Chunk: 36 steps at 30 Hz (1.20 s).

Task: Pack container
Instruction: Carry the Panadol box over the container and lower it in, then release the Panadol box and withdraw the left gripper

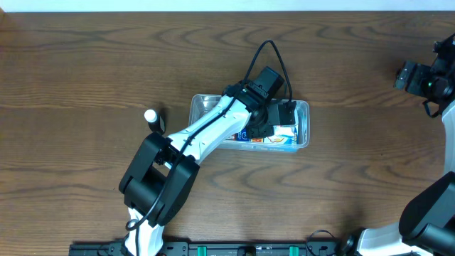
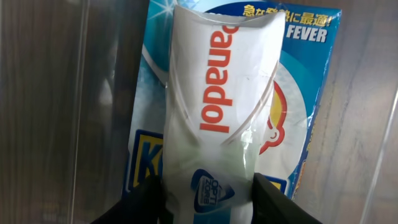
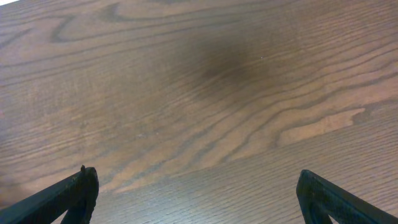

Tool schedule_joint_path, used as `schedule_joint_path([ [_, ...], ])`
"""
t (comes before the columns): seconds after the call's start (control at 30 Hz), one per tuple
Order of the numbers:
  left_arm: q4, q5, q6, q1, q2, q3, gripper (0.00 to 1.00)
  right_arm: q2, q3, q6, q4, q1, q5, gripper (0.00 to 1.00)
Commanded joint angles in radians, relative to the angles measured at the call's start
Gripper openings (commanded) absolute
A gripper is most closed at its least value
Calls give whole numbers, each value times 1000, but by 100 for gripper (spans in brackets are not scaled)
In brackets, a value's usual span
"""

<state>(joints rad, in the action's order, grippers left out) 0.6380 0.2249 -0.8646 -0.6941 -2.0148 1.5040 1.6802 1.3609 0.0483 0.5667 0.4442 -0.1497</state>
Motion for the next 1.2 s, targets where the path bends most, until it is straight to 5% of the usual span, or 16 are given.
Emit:
schedule_joint_path([
  [0.0, -2, -8, -3, 3, -5, 3, 48, 6, 5, 13, 2, -2, -8, 99],
  [0.4, -53, -8, 82, 3, 45, 31, 56, 6, 5, 13, 2, -2, -8, 99],
  [0.83, 16, -19, 212, 11, 343, 35, 66, 6, 5, 13, 2, -2, -8, 99],
  [1.1, 93, -395, 620, 169, 498, 35, 99, 6, 5, 13, 2, -2, -8, 99],
  [1.17, 134, -413, 663, 246, 502, 35, 98, 6, 5, 13, 2, -2, -8, 99],
])
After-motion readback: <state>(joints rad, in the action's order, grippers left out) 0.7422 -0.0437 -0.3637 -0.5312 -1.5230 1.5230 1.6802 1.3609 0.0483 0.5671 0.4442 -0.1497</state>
